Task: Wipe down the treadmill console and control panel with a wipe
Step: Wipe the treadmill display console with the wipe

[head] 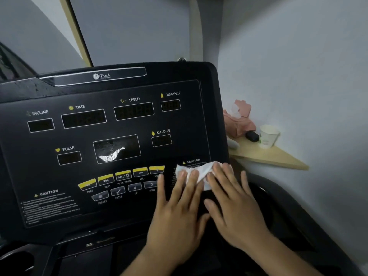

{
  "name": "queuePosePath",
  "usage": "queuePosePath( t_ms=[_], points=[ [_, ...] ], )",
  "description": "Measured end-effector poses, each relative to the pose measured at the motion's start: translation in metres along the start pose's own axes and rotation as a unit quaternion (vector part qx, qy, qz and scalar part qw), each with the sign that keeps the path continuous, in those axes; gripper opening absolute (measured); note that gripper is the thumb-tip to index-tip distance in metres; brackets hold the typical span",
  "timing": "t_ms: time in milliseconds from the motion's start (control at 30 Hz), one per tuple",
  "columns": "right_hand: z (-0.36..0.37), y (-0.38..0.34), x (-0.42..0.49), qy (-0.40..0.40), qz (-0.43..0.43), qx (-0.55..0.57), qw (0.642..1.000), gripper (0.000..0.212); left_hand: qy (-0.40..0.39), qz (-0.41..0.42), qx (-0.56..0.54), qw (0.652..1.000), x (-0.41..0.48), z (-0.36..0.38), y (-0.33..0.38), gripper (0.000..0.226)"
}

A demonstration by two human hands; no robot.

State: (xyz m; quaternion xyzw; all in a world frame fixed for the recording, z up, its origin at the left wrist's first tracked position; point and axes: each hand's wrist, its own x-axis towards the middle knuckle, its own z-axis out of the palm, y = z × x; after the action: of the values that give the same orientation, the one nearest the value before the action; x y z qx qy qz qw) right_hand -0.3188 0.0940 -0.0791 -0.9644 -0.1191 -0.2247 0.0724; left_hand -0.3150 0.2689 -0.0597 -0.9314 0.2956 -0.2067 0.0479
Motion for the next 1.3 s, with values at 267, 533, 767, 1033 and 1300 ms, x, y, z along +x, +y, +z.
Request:
queuePosePath(
  t_ms=[267, 533, 767, 1033, 1300],
  points=[
    [-0.051, -0.013, 0.113, 0.04, 0.029, -0.017, 0.999, 0.064, 0.086, -0.074, 0.036, 0.993, 0.08, -0.04, -0.055, 0.059],
    [0.0, -0.047, 0.008, -0.038, -0.032, -0.02, 0.999, 0.065, 0.03, -0.056, 0.012, 0.998, -0.033, 0.0, -0.041, 0.062],
    [-0.036, -0.057, 0.107, 0.017, -0.038, -0.037, 0.998, 0.065, 0.091, -0.101, 0.042, 0.99, 0.03, -0.034, -0.09, 0.06],
    [-0.045, -0.081, 0.126, 0.025, -0.032, -0.03, 0.999, 0.064, 0.1, -0.12, 0.026, 0.987, 0.029, -0.045, -0.118, 0.062],
    [0.007, -0.108, 0.039, -0.05, -0.127, -0.064, 0.989, 0.063, 0.03, -0.082, 0.001, 0.996, -0.091, -0.001, -0.104, 0.059]
  ],
)
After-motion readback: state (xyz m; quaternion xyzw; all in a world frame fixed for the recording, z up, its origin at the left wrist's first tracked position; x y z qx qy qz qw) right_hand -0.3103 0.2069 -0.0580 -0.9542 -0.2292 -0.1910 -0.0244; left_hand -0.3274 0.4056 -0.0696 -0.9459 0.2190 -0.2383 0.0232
